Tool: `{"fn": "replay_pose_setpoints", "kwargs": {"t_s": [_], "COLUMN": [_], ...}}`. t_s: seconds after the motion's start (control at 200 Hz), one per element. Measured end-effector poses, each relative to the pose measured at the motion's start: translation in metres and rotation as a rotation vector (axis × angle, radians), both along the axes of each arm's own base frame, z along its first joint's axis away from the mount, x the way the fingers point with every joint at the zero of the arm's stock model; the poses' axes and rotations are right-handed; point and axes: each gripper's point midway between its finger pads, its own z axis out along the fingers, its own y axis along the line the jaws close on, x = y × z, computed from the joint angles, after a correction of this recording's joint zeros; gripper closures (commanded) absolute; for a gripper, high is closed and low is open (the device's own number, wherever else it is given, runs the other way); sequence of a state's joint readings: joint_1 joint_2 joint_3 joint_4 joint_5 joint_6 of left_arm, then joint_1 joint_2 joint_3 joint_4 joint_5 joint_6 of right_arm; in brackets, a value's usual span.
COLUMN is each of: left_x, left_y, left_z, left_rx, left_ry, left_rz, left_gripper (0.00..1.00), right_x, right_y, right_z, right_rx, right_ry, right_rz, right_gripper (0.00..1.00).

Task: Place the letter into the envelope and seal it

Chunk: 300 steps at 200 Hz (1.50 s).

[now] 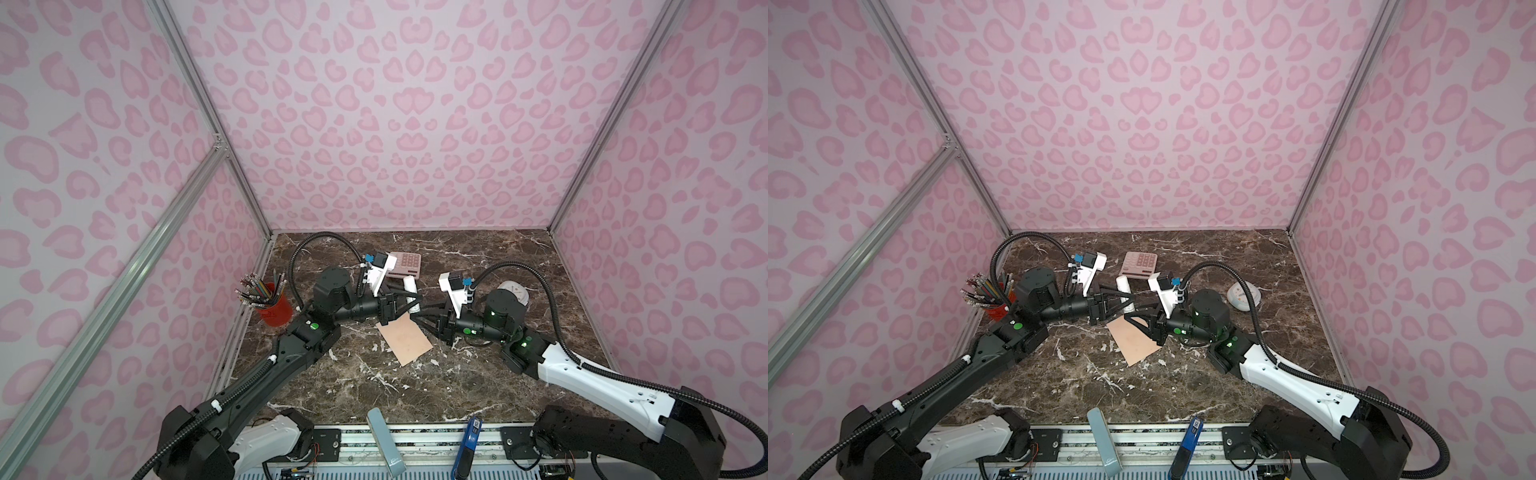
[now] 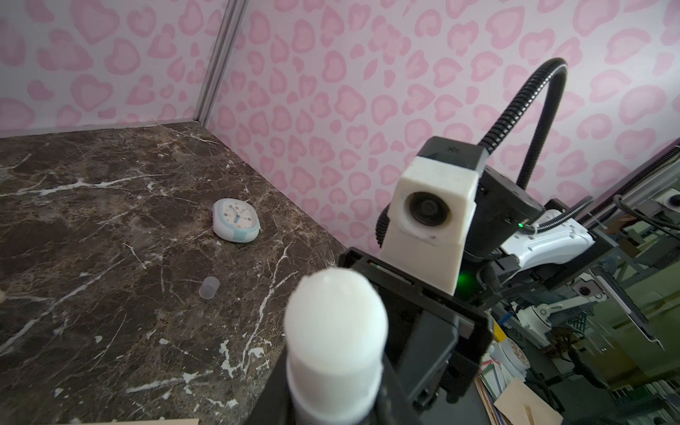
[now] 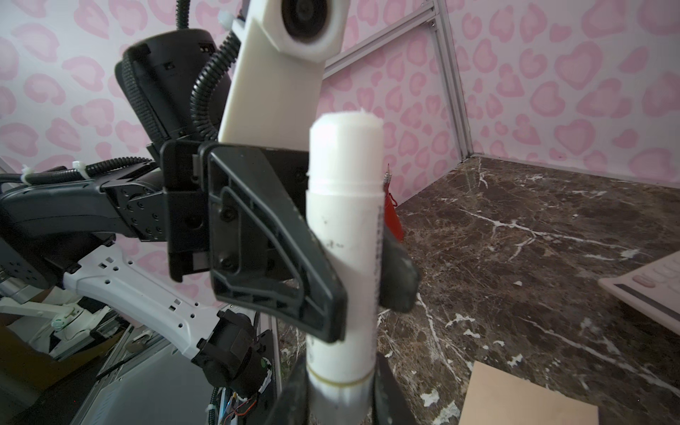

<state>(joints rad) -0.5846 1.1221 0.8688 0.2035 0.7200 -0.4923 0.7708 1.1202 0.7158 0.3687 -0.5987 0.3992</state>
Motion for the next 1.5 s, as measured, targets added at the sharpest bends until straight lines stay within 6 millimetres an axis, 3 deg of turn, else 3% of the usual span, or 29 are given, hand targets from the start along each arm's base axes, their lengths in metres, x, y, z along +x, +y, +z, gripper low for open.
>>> {"fn": "replay_pose_setpoints", "kwargs": {"t_s": [0.485, 0.785, 0.91, 1.065, 1.19, 1.5], "left_x": [0.035, 0.039, 0.041, 0.043, 0.059, 0.069], "left_y": [0.009, 0.003, 0.001, 0.002, 0.023, 0.049], "left_z": [-0.022, -0.024, -0.023, -0.021, -0.031, -0.009], "left_rx": [0.0, -0.039, -0.056, -0.067, -0.007, -0.041], "left_ry": [0.009, 0.067, 0.075, 0.078, 0.07, 0.034], "left_rz": [0.37, 0.411, 0.422, 0.438, 0.566, 0.557], "left_gripper": [0.97, 0.96, 0.97, 0.96, 0.96, 0.96], "right_x": [0.023, 0.019, 0.018, 0.017, 0.002, 0.015], "right_y": [0.007, 0.003, 0.002, 0.001, 0.007, -0.047], "right_z": [-0.017, -0.018, -0.015, -0.013, -0.007, -0.032], "right_rx": [-0.228, -0.378, -0.438, -0.468, -0.411, -0.3], "right_ry": [-0.127, -0.313, -0.377, -0.404, -0.409, -0.275], "right_rz": [-0.437, -0.698, -0.771, -0.795, -0.699, -0.554], "right_gripper": [0.87, 0.87, 0.81, 0.69, 0.65, 0.59]}}
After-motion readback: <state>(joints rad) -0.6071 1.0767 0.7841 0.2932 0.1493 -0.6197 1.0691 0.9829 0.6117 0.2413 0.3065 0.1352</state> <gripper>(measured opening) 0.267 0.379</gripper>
